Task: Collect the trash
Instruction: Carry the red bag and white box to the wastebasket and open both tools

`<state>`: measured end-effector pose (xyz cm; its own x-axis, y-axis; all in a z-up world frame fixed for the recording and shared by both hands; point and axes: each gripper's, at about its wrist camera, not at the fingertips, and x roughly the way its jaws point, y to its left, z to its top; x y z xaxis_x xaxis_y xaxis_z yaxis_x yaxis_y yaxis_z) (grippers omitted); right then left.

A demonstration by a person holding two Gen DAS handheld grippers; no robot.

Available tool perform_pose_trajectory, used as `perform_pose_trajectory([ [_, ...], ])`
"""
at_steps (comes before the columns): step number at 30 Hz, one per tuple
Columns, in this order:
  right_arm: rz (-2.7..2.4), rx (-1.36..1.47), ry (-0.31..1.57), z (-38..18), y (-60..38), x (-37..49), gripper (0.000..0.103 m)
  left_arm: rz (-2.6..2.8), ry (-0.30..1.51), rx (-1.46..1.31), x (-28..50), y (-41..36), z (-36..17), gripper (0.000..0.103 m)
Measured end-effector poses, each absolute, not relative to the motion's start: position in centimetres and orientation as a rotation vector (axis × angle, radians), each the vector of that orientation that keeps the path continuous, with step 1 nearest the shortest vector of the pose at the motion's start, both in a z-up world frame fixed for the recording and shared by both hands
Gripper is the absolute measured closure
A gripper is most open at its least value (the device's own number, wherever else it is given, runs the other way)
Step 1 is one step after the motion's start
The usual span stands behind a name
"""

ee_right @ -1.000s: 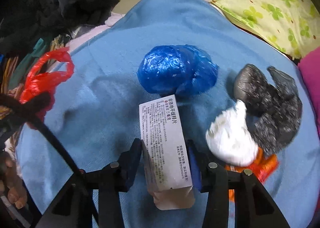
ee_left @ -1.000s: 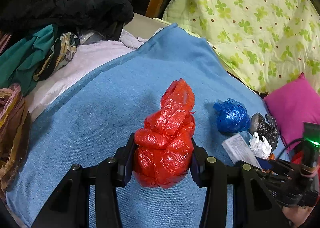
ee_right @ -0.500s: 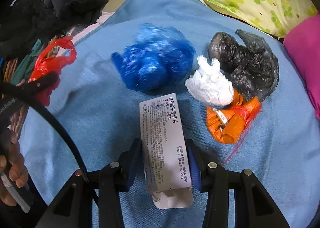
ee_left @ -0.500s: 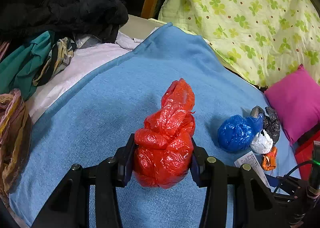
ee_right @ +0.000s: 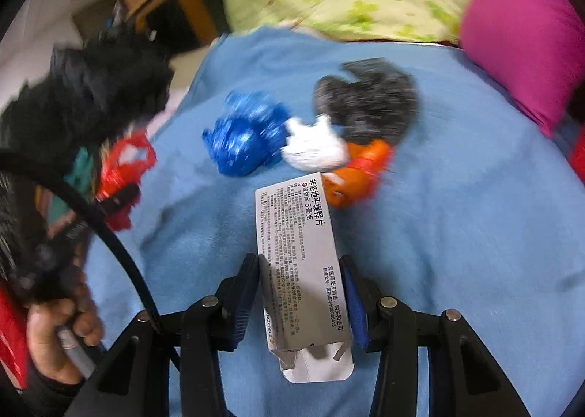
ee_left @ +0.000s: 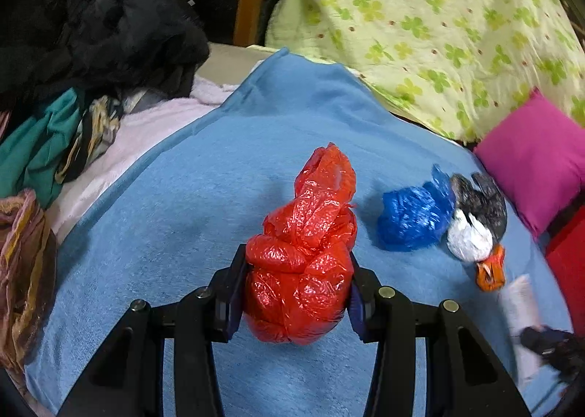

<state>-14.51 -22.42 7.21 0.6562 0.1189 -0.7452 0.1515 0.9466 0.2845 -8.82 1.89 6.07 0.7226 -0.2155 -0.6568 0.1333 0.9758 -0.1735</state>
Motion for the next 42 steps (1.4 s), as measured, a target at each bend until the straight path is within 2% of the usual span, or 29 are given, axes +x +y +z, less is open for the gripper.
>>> perform_pose_trajectory([
  [9,-0.135,0.584,0.651,10.3,-28.2,-26.3,0.056,-0.287,0.707,0.034,-12.7,-1.9,6.9,0.055],
  [21,-0.249,0.749,0.403,12.8,-32.9,-41.3,0.056,-0.592,0.649,0.104,-23.5,-10.8,14.2,0.055],
  [35,-0.468,0.769,0.217,15.5,-34.6,-58.4,0.056,-0.903,0.616,0.182,-34.3,-19.7,17.4,0.055],
  [42,-0.599,0.700,0.246,16.7,-34.5,-63.1,0.056,-1.018,0.597,0.218,-39.0,-21.5,17.9,0.055],
])
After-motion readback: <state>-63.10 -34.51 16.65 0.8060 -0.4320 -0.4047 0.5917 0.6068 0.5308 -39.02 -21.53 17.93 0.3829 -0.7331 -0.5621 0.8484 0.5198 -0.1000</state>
